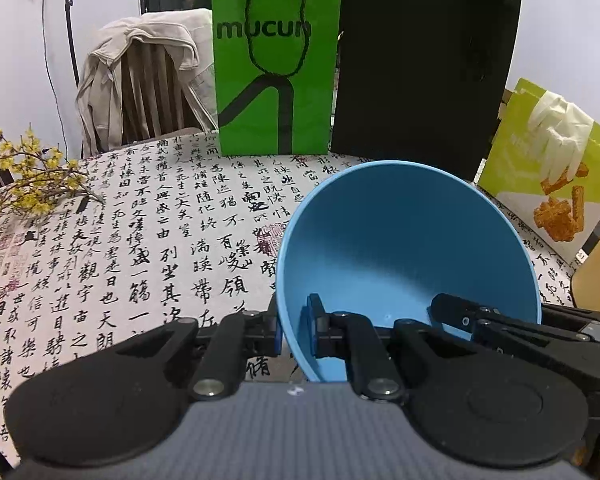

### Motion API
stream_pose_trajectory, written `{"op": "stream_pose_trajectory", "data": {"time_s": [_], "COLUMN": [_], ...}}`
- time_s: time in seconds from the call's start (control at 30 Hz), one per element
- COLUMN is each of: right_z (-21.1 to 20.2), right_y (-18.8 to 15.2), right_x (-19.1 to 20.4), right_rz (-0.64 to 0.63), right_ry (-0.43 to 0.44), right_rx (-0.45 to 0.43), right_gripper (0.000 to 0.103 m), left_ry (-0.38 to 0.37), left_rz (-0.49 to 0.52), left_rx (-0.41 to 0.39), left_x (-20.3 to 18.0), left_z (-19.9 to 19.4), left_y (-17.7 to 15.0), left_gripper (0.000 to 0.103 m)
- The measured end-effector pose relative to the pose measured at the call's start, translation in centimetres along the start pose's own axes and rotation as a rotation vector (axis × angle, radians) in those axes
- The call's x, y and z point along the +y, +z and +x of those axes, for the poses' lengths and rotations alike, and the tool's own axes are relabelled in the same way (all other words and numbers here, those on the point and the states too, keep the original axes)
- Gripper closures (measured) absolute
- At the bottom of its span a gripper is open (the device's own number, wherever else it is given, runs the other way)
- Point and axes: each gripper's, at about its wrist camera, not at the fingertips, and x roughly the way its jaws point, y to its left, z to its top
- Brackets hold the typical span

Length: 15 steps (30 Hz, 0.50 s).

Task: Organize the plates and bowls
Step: 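Lift the gripped blue bowl off the table with both grippers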

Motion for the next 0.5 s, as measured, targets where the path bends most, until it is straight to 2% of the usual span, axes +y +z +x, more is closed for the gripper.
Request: {"op": "stream_pose_trajectory", "data": {"time_s": [0.5], "right_z": [-4.3], "right_y": [-1.0], "right_x": [3.1], "right_rz": [-0.017], "right_ry": [0.020], "right_rx": [-0.034], "right_gripper": [0.087], "left_ry": [0.020], "left_rz": [-0.022], "left_rx": [-0.052], "left_x": [1.5], "left_z": [-5.7], "left_y": [-1.8], "left_gripper": [0.091]}}
